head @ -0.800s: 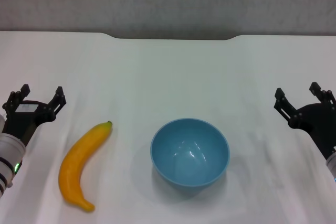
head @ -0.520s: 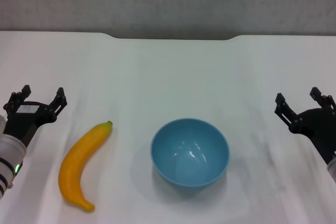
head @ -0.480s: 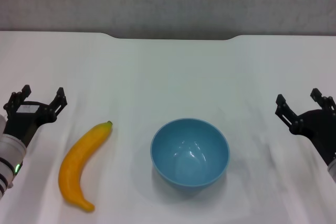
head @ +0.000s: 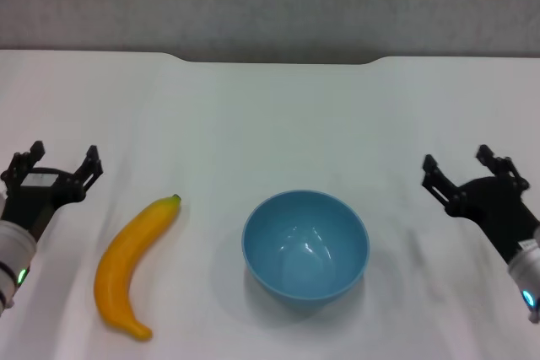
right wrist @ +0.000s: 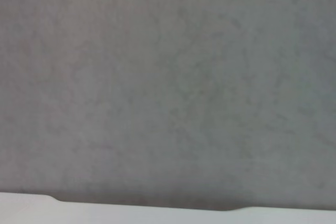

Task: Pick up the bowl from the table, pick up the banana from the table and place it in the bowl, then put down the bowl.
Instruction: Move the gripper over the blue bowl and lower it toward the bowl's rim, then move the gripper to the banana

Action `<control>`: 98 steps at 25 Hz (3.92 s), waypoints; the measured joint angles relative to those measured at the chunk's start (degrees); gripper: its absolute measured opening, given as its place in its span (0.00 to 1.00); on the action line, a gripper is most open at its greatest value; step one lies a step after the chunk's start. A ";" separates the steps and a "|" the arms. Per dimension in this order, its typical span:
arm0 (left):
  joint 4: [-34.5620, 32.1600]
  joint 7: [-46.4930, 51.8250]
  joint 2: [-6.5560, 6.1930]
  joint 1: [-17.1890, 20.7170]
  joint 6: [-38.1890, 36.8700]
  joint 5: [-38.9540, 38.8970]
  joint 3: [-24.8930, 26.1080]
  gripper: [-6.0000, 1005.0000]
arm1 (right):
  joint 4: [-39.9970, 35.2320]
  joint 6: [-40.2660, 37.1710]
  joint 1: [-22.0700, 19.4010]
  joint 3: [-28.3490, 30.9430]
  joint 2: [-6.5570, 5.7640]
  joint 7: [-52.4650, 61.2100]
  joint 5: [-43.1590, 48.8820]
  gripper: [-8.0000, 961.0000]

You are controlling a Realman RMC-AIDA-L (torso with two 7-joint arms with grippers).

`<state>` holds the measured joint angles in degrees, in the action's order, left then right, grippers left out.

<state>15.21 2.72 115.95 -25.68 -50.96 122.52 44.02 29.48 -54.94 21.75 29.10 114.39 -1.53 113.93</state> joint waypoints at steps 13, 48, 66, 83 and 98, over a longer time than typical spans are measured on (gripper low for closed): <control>-0.02 0.00 -0.11 0.64 -0.03 0.09 0.02 0.86 | 34.28 56.28 -8.14 37.44 -4.35 -21.95 10.63 0.93; 0.35 0.00 0.23 -0.96 0.69 0.11 -0.51 0.86 | 22.35 114.98 19.16 68.55 1.02 -26.63 19.91 0.93; 0.34 0.00 0.24 -1.20 0.65 0.18 -0.52 0.86 | 15.85 109.03 19.71 59.21 1.21 -28.75 13.33 0.93; 0.34 0.00 0.24 -0.80 0.68 0.18 -0.14 0.86 | 13.63 103.22 20.39 54.89 1.14 -29.79 12.36 0.62; 0.34 0.00 0.24 -0.69 0.69 0.18 -0.22 0.86 | 13.68 101.62 19.86 54.83 1.24 -30.52 12.36 0.06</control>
<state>15.56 2.72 116.19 -26.37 -50.26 122.70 43.80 43.16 46.68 41.62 83.93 115.62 -32.05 126.30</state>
